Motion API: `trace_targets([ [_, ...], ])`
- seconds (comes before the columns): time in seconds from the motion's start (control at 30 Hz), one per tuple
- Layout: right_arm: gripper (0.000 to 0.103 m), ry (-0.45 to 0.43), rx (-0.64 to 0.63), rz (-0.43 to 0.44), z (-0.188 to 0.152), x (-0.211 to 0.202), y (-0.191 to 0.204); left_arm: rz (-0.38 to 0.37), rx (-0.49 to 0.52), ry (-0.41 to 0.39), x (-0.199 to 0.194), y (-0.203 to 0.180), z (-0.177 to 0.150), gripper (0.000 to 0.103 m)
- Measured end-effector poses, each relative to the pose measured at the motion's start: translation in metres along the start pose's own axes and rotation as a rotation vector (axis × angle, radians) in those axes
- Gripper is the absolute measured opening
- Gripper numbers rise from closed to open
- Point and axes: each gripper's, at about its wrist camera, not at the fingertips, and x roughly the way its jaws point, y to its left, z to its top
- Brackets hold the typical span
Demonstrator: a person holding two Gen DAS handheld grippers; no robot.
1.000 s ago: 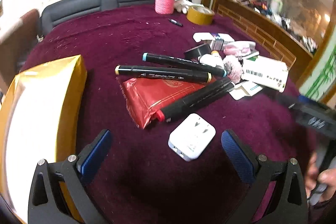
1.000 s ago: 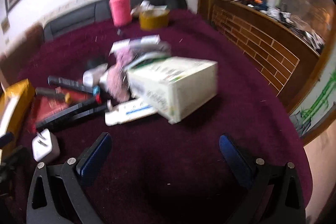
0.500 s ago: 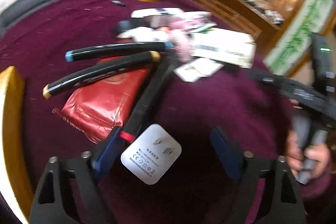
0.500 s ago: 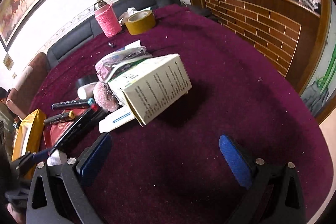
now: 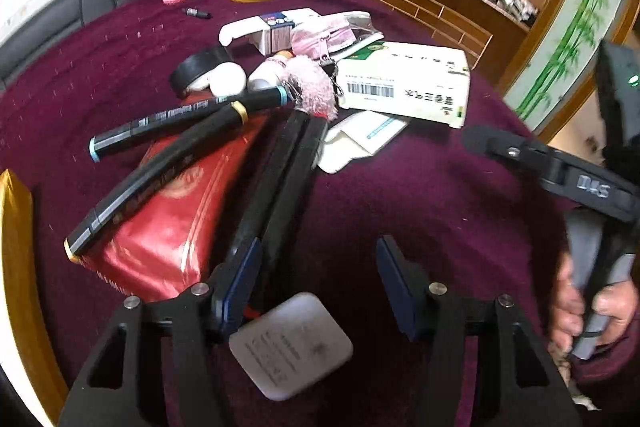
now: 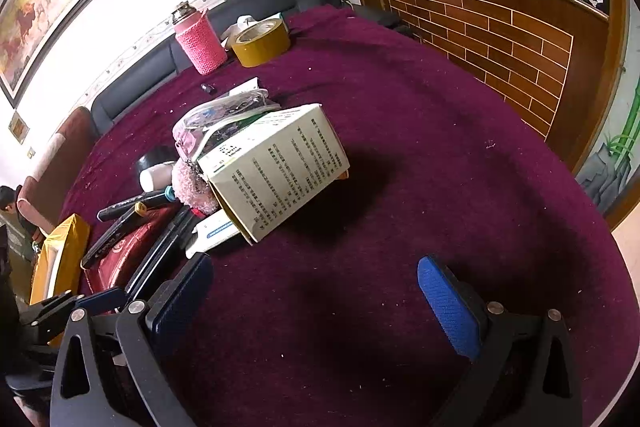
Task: Organize objects
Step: 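Reach the left gripper toward the black markers on the red pouch, then close the left gripper on the red-capped black marker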
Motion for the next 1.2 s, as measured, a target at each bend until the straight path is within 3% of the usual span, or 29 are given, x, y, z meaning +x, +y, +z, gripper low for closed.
trace_targets([
  [0.17, 0.103, -0.005, -0.003, -0.005, 0.000, -0.001, -0.002, 0.043, 0.030, 0.040, 0.013, -0.002, 0.006, 0.058],
  [0.23, 0.103, -0.004, 0.002, -0.005, 0.001, 0.000, -0.002, 0.045, 0.030, 0.070, 0.021, 0.001, 0.007, 0.053],
  [0.4, 0.103, 0.007, 0.007, -0.008, 0.001, 0.002, -0.004, -0.005, -0.012, 0.060, 0.018, 0.012, 0.009, 0.047],
  [0.57, 0.103, 0.023, 0.017, -0.003, 0.000, 0.008, -0.004, -0.005, 0.032, 0.067, 0.020, 0.003, 0.011, 0.043],
  [0.73, 0.103, 0.030, 0.020, -0.003, 0.000, 0.011, -0.005, 0.033, 0.039, 0.060, 0.024, -0.002, 0.016, 0.032],
  [1.0, 0.103, 0.051, 0.042, 0.002, 0.000, 0.017, -0.011, 0.085, 0.078, 0.040, 0.028, -0.012, 0.020, 0.031],
  [1.07, 0.103, 0.055, 0.044, -0.001, -0.001, 0.018, -0.011, 0.086, 0.081, 0.038, 0.026, -0.012, 0.019, 0.016],
  [1.2, 0.103, 0.058, 0.042, -0.006, -0.001, 0.019, -0.011, 0.075, 0.102, 0.045, 0.023, -0.018, 0.014, 0.014],
])
